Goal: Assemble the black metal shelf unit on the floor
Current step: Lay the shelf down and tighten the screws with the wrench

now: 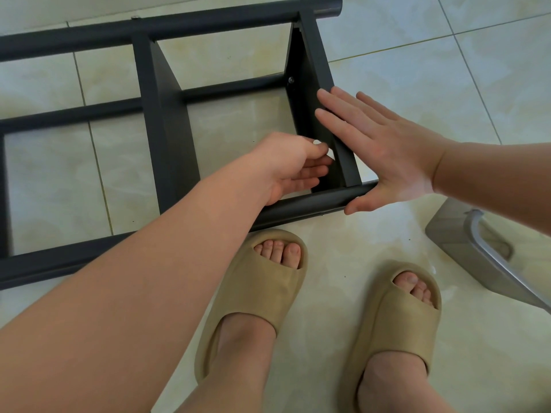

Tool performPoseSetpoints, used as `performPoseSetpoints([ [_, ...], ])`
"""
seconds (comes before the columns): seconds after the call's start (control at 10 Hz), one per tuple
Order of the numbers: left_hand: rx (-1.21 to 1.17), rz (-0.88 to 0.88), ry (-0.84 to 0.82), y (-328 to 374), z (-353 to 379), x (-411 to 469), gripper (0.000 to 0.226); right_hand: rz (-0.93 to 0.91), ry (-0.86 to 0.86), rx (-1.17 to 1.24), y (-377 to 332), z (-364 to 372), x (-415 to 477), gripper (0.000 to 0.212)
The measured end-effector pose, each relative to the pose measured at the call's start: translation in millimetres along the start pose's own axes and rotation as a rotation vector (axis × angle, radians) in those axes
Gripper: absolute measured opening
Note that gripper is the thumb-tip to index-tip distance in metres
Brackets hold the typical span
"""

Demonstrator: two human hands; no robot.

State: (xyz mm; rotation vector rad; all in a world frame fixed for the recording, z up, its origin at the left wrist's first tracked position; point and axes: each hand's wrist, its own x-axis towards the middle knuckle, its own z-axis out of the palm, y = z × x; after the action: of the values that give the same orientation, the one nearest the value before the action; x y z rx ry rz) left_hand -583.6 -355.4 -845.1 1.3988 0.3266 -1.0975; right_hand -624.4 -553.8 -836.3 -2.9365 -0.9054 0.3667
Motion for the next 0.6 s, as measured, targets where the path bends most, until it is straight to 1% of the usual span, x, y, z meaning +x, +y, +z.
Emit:
performPoseSetpoints([
  [0.1,0.06,0.003,-0.021,-0.1,-0.6,-1.3,0.003,0.002,-0.003,-0.004,0.3,0.1,0.0,0.132],
  [0.2,0.059,0.015,-0.009,0.4,-0.2,-0.8,0.005,0.005,-0.008,-0.004,0.4,-0.3,-0.5,0.132],
  [0.3,0.019,0.005,0.007,0.5,0.4,0.3,0.006,0.006,-0.011,-0.002,0.2,-0.6,-0.7,0.132],
  [0.6,-0.028,-0.063,-0.047,-1.0,-0.6,-1.7,0.008,0.001,-0.004,-0.002,0.9,0.8,0.0,0.131],
])
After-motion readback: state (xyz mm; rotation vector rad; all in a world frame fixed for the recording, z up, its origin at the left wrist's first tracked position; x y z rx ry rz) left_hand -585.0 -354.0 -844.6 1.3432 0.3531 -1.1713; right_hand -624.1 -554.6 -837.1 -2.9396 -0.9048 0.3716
